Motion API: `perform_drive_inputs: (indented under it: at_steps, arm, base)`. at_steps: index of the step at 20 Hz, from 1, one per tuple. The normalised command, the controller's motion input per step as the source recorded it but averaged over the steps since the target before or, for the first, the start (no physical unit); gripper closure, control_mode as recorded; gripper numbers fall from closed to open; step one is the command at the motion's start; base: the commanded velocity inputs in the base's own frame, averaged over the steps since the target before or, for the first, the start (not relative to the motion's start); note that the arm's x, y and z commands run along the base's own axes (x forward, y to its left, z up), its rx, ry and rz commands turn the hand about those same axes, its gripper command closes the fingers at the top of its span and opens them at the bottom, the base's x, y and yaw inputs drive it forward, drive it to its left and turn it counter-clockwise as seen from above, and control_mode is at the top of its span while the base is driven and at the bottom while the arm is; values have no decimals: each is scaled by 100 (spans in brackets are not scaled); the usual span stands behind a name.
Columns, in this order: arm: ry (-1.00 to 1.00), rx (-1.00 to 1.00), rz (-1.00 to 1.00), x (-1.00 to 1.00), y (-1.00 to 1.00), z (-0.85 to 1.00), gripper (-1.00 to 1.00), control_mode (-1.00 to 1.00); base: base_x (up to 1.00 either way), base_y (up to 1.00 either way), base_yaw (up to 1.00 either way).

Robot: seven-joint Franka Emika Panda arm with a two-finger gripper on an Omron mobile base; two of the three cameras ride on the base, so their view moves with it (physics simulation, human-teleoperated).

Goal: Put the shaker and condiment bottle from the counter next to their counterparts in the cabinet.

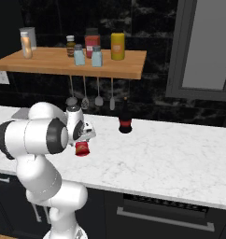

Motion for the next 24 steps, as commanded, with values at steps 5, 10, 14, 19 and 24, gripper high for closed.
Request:
perform_drive_inputs:
  at_steps: [5, 10, 14, 19, 24]
  arm:
    - [0, -1, 0, 5, 0, -31, -100, -100]
    - [0, 0, 0, 4, 0, -29, -100, -100]
    - [0, 0, 0, 6, 0, -27, -100, -100]
    - [0, 0, 0, 11, -1, -21, 100, -100]
    - [0, 0, 0, 0, 0, -16, 100, -100]
  base:
    - [0, 0, 0]
    - [0, 0, 0]
    - [0, 0, 0]
    - [0, 0, 0]
    - [0, 0, 0]
